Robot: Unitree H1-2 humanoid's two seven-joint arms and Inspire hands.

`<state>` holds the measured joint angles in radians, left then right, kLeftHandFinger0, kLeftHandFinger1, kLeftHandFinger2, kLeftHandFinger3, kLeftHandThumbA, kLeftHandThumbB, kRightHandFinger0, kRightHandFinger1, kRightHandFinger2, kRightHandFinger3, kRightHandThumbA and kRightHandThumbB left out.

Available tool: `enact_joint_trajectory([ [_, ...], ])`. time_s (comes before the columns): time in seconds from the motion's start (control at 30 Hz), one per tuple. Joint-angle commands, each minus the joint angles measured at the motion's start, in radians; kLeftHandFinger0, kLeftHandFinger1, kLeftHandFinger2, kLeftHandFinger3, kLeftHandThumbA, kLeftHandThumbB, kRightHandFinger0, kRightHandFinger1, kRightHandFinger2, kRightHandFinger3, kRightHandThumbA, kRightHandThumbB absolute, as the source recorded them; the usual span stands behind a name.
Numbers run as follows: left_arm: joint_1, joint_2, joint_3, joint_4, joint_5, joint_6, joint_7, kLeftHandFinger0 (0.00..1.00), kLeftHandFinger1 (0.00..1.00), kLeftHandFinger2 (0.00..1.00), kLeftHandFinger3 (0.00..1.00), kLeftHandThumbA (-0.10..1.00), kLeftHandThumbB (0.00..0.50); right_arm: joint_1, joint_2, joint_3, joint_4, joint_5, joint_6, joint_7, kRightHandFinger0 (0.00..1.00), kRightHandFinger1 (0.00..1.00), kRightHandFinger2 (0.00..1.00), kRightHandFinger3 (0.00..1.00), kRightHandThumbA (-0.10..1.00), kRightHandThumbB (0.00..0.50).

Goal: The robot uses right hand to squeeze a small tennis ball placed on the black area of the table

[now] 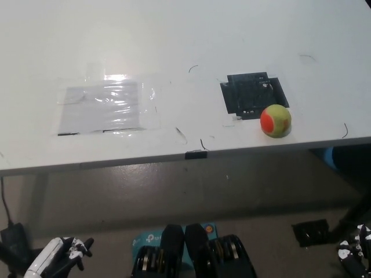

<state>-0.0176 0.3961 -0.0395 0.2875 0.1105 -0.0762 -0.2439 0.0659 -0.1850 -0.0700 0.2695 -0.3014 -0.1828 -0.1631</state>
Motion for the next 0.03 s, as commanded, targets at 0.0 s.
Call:
enact_joint_trajectory([
  [0.0, -0.008, 0.012, 0.015, -0.017, -0.006, -0.02, 0.014, 0.11, 0.1, 0.28, 0.38, 0.74, 0.463, -0.008, -0.026, 0.005, -0.034, 0.001, 0.007, 0.012, 0.04, 0.1, 0.28, 0.72, 0.06, 0.174],
])
